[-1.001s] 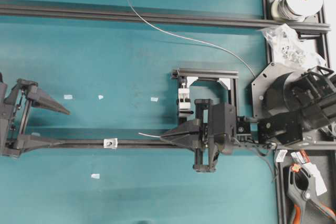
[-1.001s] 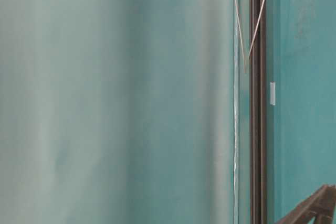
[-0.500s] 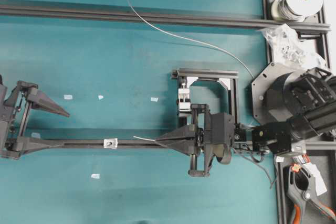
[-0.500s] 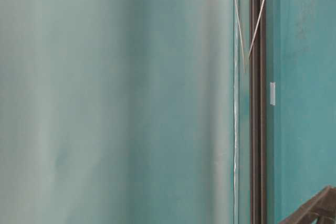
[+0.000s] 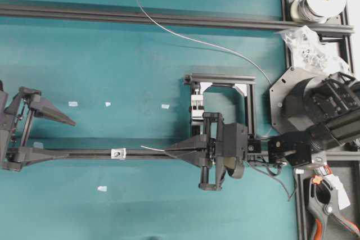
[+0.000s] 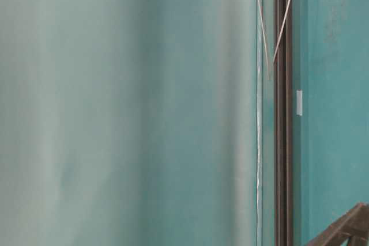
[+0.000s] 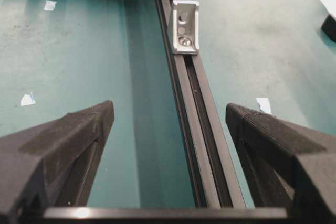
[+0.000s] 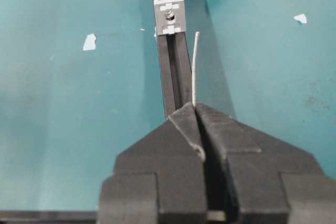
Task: Insert the wire through the hole in the metal fitting.
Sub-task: 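Align the wire tip with the hole in the white bracket, then push the wire tip through the bracket hole with the right gripper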
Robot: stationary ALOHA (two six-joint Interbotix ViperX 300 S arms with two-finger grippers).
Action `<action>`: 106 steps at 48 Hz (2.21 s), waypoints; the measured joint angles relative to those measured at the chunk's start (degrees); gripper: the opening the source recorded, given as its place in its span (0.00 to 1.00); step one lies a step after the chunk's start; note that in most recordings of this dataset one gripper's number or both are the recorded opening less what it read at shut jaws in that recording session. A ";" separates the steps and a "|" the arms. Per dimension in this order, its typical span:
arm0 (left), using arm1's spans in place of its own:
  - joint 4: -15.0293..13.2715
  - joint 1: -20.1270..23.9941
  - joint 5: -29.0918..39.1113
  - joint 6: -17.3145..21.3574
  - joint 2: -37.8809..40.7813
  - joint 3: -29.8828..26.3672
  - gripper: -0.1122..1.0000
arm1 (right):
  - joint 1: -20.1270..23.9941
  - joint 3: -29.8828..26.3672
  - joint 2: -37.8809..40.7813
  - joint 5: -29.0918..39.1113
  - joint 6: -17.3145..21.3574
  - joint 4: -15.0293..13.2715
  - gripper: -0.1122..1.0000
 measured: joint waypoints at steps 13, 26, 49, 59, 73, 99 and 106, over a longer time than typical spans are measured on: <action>0.00 0.00 0.18 0.00 0.00 0.00 0.80 | -0.44 -1.85 0.35 3.96 0.00 -1.05 0.10; 0.00 0.00 0.53 -0.09 0.00 0.00 0.80 | -1.76 -2.90 0.26 6.15 -2.02 -1.76 0.10; 0.00 0.00 0.88 -0.09 0.00 -0.09 0.80 | -3.96 -4.13 -0.18 7.73 -2.29 -1.85 0.10; 0.00 0.00 0.97 0.00 0.00 -0.09 0.80 | -4.39 -4.48 -0.18 8.26 -2.29 -2.20 0.10; 0.00 -0.09 0.88 0.00 0.00 0.00 0.80 | -5.36 -5.19 -0.18 8.35 -2.37 -4.13 0.10; 0.00 -0.09 1.23 0.00 0.00 -0.09 0.80 | -6.33 -6.24 -0.09 9.67 -2.37 -4.66 0.10; 0.00 -0.09 1.67 0.00 0.00 -0.09 0.80 | -6.86 -6.50 0.00 9.84 -2.46 -4.75 0.10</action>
